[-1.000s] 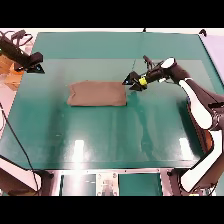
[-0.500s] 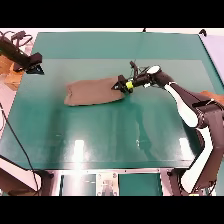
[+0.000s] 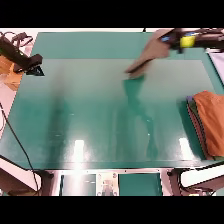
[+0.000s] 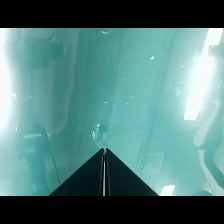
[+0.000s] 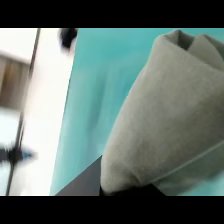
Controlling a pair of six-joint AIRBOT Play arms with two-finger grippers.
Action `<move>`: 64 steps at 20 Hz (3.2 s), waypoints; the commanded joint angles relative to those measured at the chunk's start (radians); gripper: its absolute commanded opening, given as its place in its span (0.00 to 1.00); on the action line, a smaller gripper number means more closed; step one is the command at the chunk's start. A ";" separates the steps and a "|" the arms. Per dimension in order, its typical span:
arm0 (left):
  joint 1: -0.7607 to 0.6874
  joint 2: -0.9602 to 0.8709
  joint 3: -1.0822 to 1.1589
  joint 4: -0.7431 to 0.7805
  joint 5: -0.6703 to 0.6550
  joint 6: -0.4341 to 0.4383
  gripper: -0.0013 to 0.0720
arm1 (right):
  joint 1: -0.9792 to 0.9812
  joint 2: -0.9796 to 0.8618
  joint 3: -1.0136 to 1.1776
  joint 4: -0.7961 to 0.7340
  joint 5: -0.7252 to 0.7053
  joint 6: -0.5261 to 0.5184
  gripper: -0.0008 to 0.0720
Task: Fold the shirts.
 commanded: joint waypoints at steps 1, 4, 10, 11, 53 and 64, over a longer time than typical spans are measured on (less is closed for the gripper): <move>0.000 0.001 0.001 0.000 -0.008 0.000 0.05 | -0.271 0.084 0.011 -0.028 0.074 0.051 0.03; 0.000 0.001 0.001 0.000 -0.009 0.000 0.05 | -0.488 0.096 0.011 -0.029 0.140 0.056 0.03; 0.000 0.001 0.001 0.000 -0.014 -0.001 0.05 | -0.732 0.116 0.011 -0.180 0.327 0.064 0.03; 0.000 0.001 0.001 0.000 -0.018 -0.001 0.05 | -0.743 0.128 0.011 -0.217 0.343 0.064 0.03; -0.238 0.627 -0.851 0.007 0.331 0.046 0.05 | 0.193 0.570 -0.750 -0.793 0.037 0.162 0.03; -0.250 0.792 -1.032 0.000 0.354 0.053 0.05 | 0.446 0.674 -0.953 -0.782 -0.098 0.208 0.03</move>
